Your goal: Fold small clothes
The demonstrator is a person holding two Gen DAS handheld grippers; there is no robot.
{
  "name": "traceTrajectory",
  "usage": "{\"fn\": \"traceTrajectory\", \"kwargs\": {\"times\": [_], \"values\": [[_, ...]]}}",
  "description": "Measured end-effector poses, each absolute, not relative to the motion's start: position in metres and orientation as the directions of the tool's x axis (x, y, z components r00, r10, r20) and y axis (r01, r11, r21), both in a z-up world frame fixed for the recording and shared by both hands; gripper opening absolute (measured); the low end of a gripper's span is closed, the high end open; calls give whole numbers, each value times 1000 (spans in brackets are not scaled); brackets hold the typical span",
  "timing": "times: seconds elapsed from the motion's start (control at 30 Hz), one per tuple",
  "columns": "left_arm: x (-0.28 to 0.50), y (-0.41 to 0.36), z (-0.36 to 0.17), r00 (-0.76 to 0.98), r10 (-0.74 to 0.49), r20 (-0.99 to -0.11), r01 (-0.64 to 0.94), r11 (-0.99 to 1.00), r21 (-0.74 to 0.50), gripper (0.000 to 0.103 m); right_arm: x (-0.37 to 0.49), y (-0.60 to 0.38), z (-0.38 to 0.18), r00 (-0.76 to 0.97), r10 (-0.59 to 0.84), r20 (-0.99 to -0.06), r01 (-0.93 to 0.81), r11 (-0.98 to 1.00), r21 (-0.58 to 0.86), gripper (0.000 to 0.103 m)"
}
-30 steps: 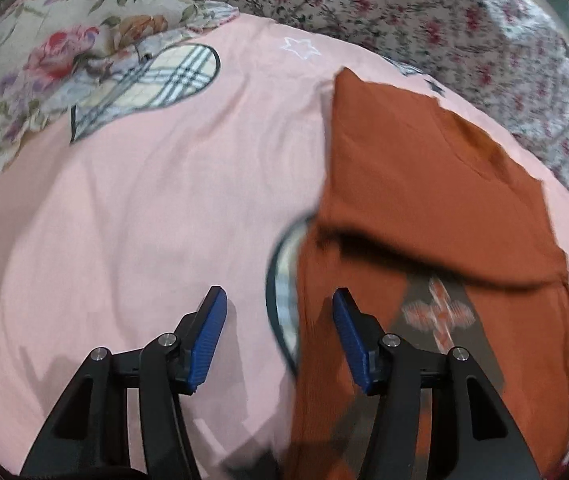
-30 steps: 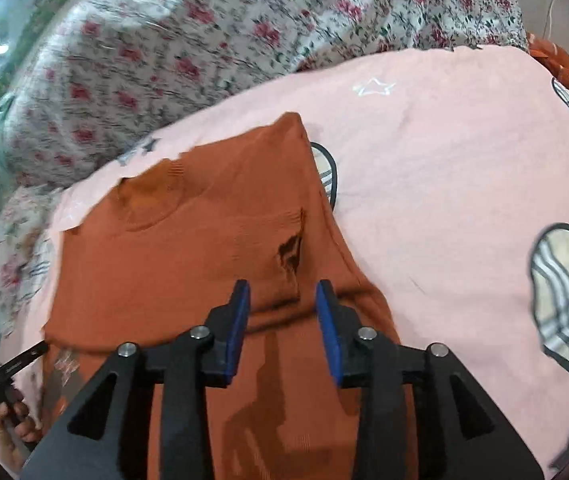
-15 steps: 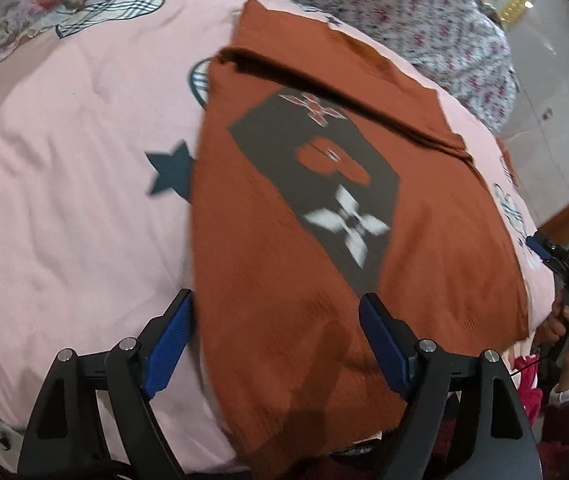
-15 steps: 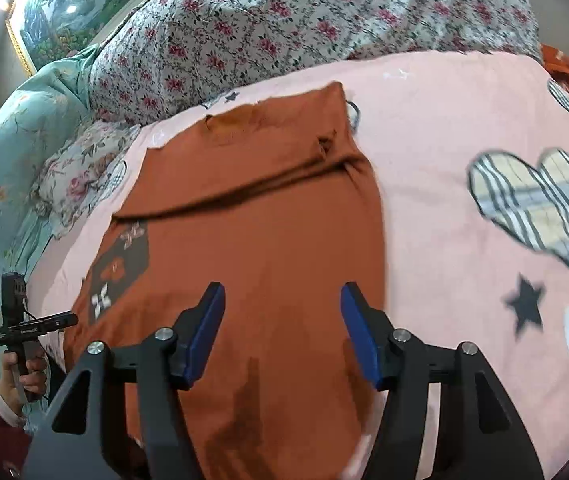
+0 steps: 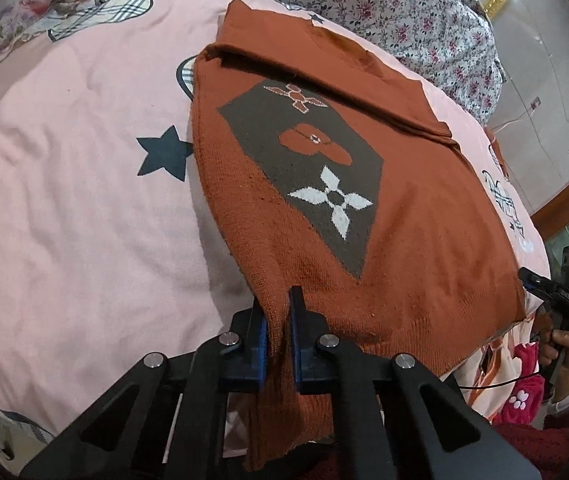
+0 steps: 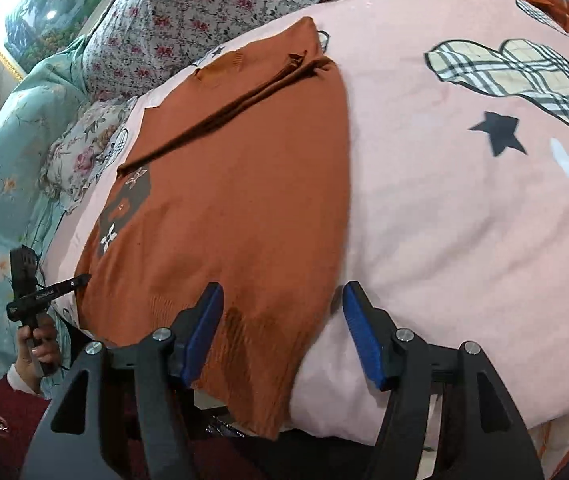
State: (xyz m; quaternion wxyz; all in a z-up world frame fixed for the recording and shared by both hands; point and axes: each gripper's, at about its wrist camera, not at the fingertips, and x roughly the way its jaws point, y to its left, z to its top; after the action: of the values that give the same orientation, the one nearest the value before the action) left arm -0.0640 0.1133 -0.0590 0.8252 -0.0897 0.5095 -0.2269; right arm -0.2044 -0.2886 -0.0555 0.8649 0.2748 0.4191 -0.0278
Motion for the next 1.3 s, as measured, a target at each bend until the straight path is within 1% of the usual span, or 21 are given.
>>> {"fn": "traceTrajectory", "kwargs": {"times": [0.03,0.07,0.2,0.27,0.3,0.33,0.37,0.4,0.43,0.47,0.5,0.53,0.57,0.6,0.67,0.7,0.73,0.83,0.9,1.07,1.3], "values": [[-66,116,-56,387,-467,-795,286,881,-378,6,-204,-289,-57,643,203,-739,278,837,472,10],[-68,119,-51,396,-473,-787,289,878,-382,5,-207,-293,-58,642,211,-737,291,823,488,6],[-73,141,-43,418,-493,-763,286,868,-405,5,-227,-307,-54,673,220,-706,299,792,532,6],[-71,144,-51,392,-494,-776,274,868,-414,5,-229,-310,-56,678,226,-699,296,787,542,6],[-71,144,-55,376,-491,-786,268,870,-415,9,-227,-309,-57,670,231,-705,293,791,537,7],[-72,144,-59,355,-489,-797,263,870,-417,12,-225,-307,-58,662,232,-713,297,791,534,10],[-73,143,-62,341,-493,-800,263,867,-423,19,-224,-306,-60,651,235,-722,302,792,530,10],[-75,143,-64,332,-500,-800,266,863,-429,23,-224,-303,-61,644,249,-724,294,793,534,14],[-77,141,-65,331,-500,-800,269,863,-428,24,-226,-302,-61,644,257,-721,285,794,537,22],[-79,141,-66,324,-506,-799,271,859,-435,30,-228,-300,-61,647,265,-715,272,796,541,26],[-80,140,-68,318,-515,-796,271,854,-445,33,-229,-298,-61,647,273,-712,263,796,545,32],[-81,139,-69,317,-522,-792,272,850,-451,33,-231,-295,-62,647,280,-709,253,798,547,36],[-81,136,-70,316,-526,-790,277,847,-453,31,-231,-292,-63,648,283,-707,248,800,547,37],[-81,134,-71,315,-528,-789,283,845,-453,27,-230,-290,-64,650,283,-705,245,801,547,39],[-81,131,-72,313,-531,-787,292,843,-453,7,-227,-287,-66,653,286,-701,237,802,548,39],[-82,130,-71,315,-531,-787,294,843,-451,7,-226,-286,-66,657,291,-695,232,800,554,30],[-83,129,-68,326,-530,-783,302,843,-445,7,-225,-286,-65,657,298,-692,229,796,560,6],[-89,131,-55,365,-532,-764,330,841,-428,6,-229,-289,-61,678,307,-668,214,787,579,7],[-89,131,-43,390,-560,-731,341,825,-451,6,-229,-291,-56,695,305,-651,204,785,585,7],[-71,132,-10,464,-574,-674,353,818,-454,6,-213,-294,-26,756,284,-589,158,795,586,7],[-3,129,30,580,-537,-612,334,842,-423,6,-161,-319,19,842,206,-499,129,820,557,7]]}}
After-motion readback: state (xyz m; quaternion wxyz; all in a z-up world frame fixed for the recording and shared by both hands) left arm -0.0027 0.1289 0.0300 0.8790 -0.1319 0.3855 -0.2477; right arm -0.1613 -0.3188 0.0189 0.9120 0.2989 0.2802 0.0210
